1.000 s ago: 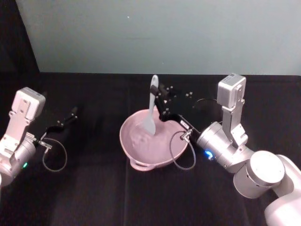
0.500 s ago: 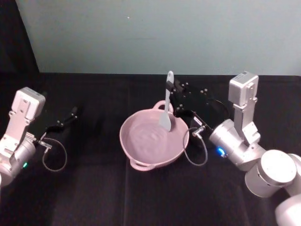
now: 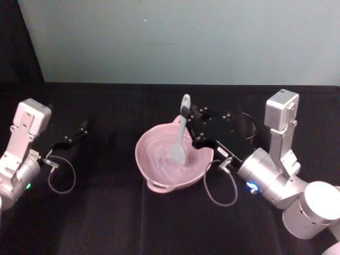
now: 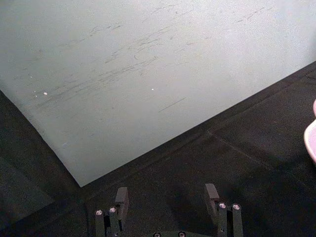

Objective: Use the one hand to pick up the spoon and stir the clear water in the bowl.

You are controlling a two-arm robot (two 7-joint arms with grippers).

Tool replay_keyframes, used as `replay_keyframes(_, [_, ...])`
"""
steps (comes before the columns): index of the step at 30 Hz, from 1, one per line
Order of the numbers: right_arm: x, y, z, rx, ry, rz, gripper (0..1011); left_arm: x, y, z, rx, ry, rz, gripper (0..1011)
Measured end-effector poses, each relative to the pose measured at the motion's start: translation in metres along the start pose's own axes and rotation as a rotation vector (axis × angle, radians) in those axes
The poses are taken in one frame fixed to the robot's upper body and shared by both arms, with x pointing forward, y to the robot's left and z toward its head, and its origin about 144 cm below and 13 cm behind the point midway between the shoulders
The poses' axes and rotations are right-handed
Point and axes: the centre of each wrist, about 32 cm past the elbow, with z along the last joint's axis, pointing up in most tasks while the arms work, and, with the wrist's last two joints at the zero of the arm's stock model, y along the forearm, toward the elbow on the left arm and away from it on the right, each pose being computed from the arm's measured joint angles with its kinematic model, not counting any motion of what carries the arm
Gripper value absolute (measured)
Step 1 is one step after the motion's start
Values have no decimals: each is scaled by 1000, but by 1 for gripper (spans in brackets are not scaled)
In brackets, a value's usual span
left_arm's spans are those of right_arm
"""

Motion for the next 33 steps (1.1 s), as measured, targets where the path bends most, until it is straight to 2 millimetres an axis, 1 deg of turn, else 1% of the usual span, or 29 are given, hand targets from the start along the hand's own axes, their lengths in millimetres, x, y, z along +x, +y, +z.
replay_keyframes(3, [-5, 4, -2, 0, 17, 14, 112, 0, 0, 0, 0, 0, 0, 1011])
replay_keyframes(9, [-9, 17, -8, 6, 49, 13, 112, 0, 0, 0, 0, 0, 0, 1011])
replay_keyframes(17, [-6, 39, -18, 31, 53, -37, 112, 0, 0, 0, 0, 0, 0, 1011])
replay_keyframes(21, [-1, 46, -22, 44, 39, -76, 112, 0, 0, 0, 0, 0, 0, 1011])
replay_keyframes(29, [10, 45, -22, 65, -2, -134, 112, 0, 0, 0, 0, 0, 0, 1011])
replay_keyframes(33, [16, 38, -20, 65, -27, -150, 112, 0, 0, 0, 0, 0, 0, 1011])
